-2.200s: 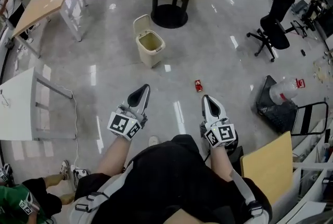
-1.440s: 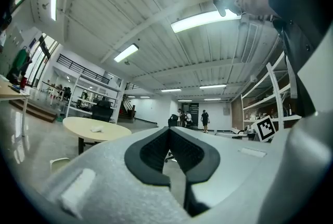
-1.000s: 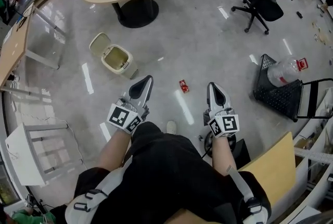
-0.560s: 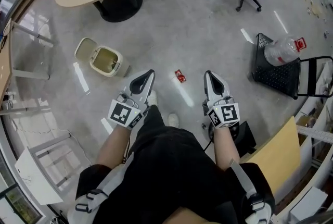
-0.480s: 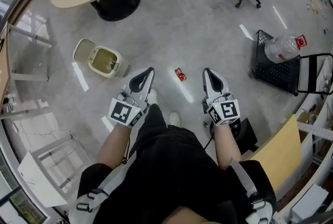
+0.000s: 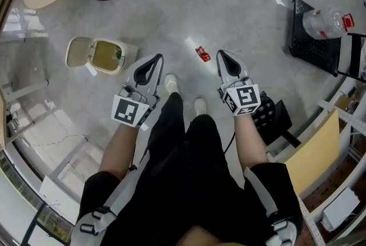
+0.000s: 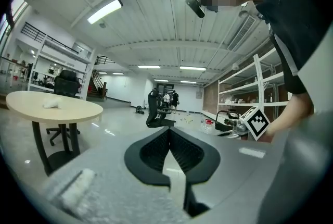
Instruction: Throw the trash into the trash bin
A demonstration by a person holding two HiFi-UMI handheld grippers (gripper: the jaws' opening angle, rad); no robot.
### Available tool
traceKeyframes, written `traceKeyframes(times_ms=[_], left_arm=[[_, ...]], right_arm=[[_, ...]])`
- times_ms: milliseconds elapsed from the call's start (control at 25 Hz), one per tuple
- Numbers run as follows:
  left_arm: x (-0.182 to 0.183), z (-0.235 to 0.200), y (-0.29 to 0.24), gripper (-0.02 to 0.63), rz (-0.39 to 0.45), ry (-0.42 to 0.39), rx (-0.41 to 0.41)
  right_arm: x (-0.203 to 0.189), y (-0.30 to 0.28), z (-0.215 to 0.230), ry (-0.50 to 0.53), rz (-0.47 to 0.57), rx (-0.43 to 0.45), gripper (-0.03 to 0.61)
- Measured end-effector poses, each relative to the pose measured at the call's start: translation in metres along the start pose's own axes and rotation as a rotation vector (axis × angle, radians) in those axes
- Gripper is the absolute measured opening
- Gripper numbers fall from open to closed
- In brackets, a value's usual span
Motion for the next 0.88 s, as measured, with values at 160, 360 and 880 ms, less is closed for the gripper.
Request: traceKeyframes(times_ms=[160, 360, 880], left_arm=[[-0.038, -0.009, -0.025, 0.002, -0.053, -0.026, -0.053], [-0.127, -0.009, -0.048, 0.002, -0.109, 0.019, -0.075], [-0.346, -0.050, -0.118, 0.002, -0.085, -0.048, -0.170]], right_arm=[[-0.039, -0.027, 0.008, -0.013, -0.022, 0.002, 0.006], [-0.119, -0.050, 0.031, 0.016, -0.104, 0.024, 0.006], [-0.376, -0.143, 0.102, 0.157, -0.264, 0.146, 0.006]])
Point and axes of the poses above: the fingertips, and each gripper's own axes: y backward along the fingers, z to its right, x out of its top, the point moved 8 cm from there along y, backward along the fingers, and after that the axes turned 1 degree about x, right-handed, at the moved point
